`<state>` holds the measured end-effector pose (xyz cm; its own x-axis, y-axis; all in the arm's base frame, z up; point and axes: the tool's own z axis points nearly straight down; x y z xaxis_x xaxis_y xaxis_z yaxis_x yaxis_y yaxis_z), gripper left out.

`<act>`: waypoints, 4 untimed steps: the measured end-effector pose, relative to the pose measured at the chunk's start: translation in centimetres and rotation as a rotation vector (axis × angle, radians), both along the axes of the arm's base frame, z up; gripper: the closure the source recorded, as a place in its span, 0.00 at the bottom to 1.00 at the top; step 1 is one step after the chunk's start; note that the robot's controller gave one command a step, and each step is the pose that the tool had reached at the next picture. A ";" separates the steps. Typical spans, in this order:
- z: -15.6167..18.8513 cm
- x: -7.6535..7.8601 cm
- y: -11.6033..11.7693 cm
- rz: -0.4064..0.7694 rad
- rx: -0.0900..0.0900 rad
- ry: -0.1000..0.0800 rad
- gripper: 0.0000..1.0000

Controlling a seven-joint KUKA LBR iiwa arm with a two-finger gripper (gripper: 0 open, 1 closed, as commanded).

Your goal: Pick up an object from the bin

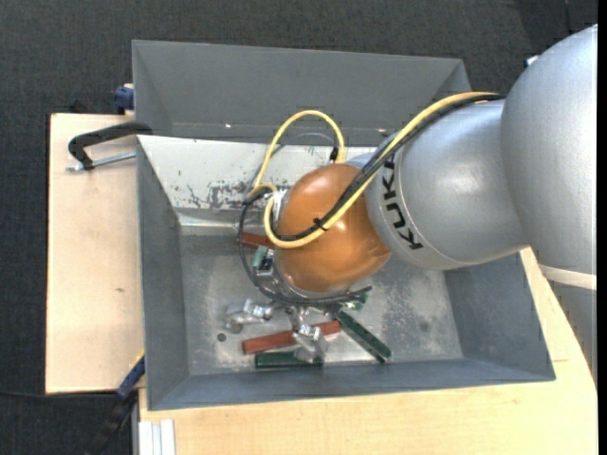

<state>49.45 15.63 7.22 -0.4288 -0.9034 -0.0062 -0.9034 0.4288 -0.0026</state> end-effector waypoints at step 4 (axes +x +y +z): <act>5.0 0.2 -3.2 0.605 -0.001 0.004 1.00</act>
Offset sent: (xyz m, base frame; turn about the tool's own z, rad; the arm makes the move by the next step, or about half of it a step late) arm 0.0051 -0.0232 -0.0022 -0.5914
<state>49.69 12.44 12.23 0.1614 -0.9869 -0.0043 -0.9869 -0.1614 0.0008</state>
